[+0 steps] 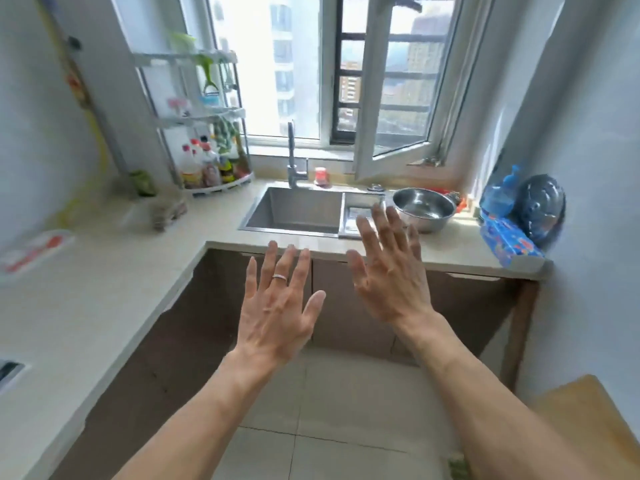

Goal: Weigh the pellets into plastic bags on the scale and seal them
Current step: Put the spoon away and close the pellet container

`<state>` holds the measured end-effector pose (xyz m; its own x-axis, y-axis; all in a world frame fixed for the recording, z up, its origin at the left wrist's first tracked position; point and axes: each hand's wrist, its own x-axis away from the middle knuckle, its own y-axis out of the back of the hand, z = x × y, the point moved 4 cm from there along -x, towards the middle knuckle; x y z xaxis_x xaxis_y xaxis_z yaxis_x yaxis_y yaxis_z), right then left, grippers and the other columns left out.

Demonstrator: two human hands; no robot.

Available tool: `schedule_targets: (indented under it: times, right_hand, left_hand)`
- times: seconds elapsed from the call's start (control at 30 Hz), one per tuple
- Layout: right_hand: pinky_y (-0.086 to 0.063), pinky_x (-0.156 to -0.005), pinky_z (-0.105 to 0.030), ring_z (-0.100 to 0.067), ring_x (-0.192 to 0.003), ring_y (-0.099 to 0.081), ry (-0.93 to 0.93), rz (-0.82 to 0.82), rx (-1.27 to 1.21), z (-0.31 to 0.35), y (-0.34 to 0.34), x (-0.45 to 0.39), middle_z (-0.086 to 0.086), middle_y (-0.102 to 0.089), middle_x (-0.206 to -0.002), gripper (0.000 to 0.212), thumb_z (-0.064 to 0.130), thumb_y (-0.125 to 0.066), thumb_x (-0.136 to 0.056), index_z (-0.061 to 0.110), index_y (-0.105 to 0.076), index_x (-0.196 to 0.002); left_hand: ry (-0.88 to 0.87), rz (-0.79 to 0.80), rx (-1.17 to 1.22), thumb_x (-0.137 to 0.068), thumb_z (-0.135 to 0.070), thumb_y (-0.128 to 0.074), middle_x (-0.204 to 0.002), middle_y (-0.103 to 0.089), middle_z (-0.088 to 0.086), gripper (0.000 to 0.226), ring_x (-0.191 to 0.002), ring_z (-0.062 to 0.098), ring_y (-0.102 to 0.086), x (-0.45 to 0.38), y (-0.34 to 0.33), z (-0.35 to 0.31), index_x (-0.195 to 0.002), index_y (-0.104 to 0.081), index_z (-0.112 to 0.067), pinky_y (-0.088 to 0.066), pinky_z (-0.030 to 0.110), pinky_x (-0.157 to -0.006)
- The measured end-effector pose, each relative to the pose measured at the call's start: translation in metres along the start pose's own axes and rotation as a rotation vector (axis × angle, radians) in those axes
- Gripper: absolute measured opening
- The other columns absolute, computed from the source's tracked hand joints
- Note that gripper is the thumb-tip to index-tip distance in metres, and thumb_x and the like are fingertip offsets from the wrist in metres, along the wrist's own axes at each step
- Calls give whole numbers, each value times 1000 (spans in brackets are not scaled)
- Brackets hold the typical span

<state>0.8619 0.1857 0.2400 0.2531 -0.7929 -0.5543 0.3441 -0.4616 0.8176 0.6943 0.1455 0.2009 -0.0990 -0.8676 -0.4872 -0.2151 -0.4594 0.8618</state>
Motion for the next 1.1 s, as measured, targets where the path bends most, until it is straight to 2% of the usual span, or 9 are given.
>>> schedule_targets:
  times: [0.1,0.4,0.53,0.6,0.73,0.9,0.97,1.03,1.1]
  right_hand:
    - [-8,-122,-50,-26,-151,-15,109,29,-77,81,-23,-34,-10,-23,-162,60,46,-26,-98,15,-37,-148]
    - [-11,-122,-48,-28,-151,-13,370,166,-252,315,-96,-77,-11,-18,-163,67,51,-17,-97,15,-33,-151]
    - [-12,-121,-47,-27,-151,-14,490,257,-333,404,-134,-73,-12,-18,-163,69,52,-16,-96,15,-31,-152]
    - [-9,-121,-45,-26,-152,-11,558,306,-373,441,-155,-68,-10,-14,-164,70,53,-14,-95,16,-27,-154]
    - [-4,-122,-42,-24,-152,-6,683,415,-423,499,-204,-59,-8,-9,-165,74,55,-8,-93,18,-22,-156]
    - [0,-122,-37,-22,-153,1,809,603,-433,536,-272,-51,-4,-1,-166,61,49,-22,-103,21,-14,-157]
    - [-1,-122,-38,-22,-153,0,845,660,-434,543,-299,-50,-4,-2,-166,70,56,-8,-96,22,-14,-156]
    - [-4,-122,-39,-22,-153,-2,872,725,-447,548,-325,-49,-4,-3,-166,81,60,3,-87,22,-15,-156]
    - [-6,-122,-40,-22,-153,-1,894,801,-441,550,-349,-46,-4,-2,-166,73,59,-5,-94,22,-14,-156]
  left_hand:
    - [119,-44,-49,-92,-55,-29,-156,-29,6,69,-149,26,-9,17,34,71,-150,-24,-19,-10,53,-118]
    - [439,-62,-204,-93,-55,-24,-155,-33,9,68,-148,28,-12,101,118,264,-151,-26,-19,-4,48,-118]
    - [591,-72,-255,-95,-54,-25,-153,-37,10,66,-147,30,-18,149,133,330,-149,-31,-16,-7,48,-119]
    - [668,-55,-276,-95,-53,-27,-151,-39,10,66,-146,30,-20,170,133,358,-148,-33,-16,-14,52,-118]
    - [807,-14,-312,-93,-52,-34,-147,-45,10,63,-142,31,-27,203,123,402,-143,-41,-14,-29,58,-109]
    - [1013,85,-320,-92,-53,-32,-147,-45,10,64,-141,34,-33,239,85,444,-143,-44,-14,-32,56,-107]
    - [1094,126,-306,-92,-55,-29,-149,-43,9,67,-142,33,-31,244,68,456,-144,-41,-15,-31,56,-109]
    - [1167,161,-284,-92,-56,-24,-155,-32,9,70,-147,32,-19,245,55,464,-150,-32,-17,-22,54,-115]
    - [1248,202,-242,-97,-55,-27,-162,-13,6,69,-150,27,1,249,40,469,-154,-13,-20,-4,47,-119]
